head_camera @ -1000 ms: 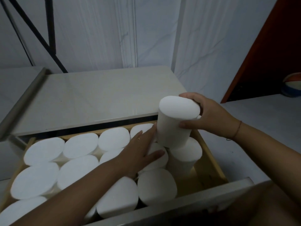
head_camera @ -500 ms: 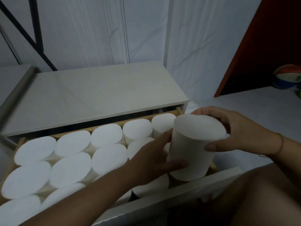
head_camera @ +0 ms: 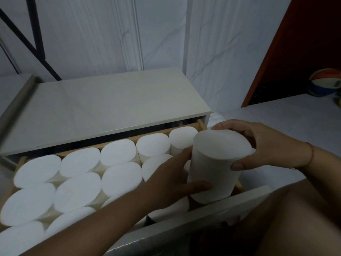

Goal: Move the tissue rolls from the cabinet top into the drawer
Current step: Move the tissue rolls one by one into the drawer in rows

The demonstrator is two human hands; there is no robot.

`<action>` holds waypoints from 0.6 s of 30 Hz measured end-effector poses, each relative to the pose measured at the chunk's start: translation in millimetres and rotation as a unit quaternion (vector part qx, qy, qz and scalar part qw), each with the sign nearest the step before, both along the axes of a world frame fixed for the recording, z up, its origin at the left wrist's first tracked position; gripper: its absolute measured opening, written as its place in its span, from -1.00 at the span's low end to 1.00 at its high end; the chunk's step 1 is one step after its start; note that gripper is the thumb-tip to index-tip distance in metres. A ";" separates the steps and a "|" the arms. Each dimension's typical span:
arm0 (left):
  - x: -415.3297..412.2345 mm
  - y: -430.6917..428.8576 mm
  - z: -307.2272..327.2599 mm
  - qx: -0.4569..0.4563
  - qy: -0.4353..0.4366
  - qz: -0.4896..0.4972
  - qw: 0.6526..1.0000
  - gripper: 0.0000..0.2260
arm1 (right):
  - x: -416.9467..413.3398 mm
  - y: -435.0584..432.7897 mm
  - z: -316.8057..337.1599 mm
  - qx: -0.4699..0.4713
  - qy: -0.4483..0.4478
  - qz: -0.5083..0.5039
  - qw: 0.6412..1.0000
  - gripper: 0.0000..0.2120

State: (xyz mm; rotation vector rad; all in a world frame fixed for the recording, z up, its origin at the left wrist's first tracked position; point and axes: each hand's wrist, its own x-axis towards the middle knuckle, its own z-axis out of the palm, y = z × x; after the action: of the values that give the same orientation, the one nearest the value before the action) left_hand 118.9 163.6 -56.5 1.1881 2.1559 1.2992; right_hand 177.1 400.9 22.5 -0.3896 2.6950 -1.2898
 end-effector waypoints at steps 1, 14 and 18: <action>0.5 0.3 -0.9 0.002 -0.001 0.000 1.000 -0.39 | 0.0 0.0 0.0 0.001 -0.001 0.006 1.000 -0.32; 7.3 5.6 -8.6 0.009 0.029 -0.019 0.999 -0.39 | 9.9 3.6 -9.7 -0.001 -0.009 0.033 0.999 -0.29; 4.5 9.7 -8.7 0.049 -0.041 -0.018 0.998 -0.49 | 5.9 3.0 -20.8 0.012 -0.023 0.031 0.999 -0.28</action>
State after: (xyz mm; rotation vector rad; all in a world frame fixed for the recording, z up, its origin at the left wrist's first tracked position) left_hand 123.4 173.3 -65.3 1.1830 2.0258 1.4262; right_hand 183.0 403.9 1.7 -0.4325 2.6346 -1.2340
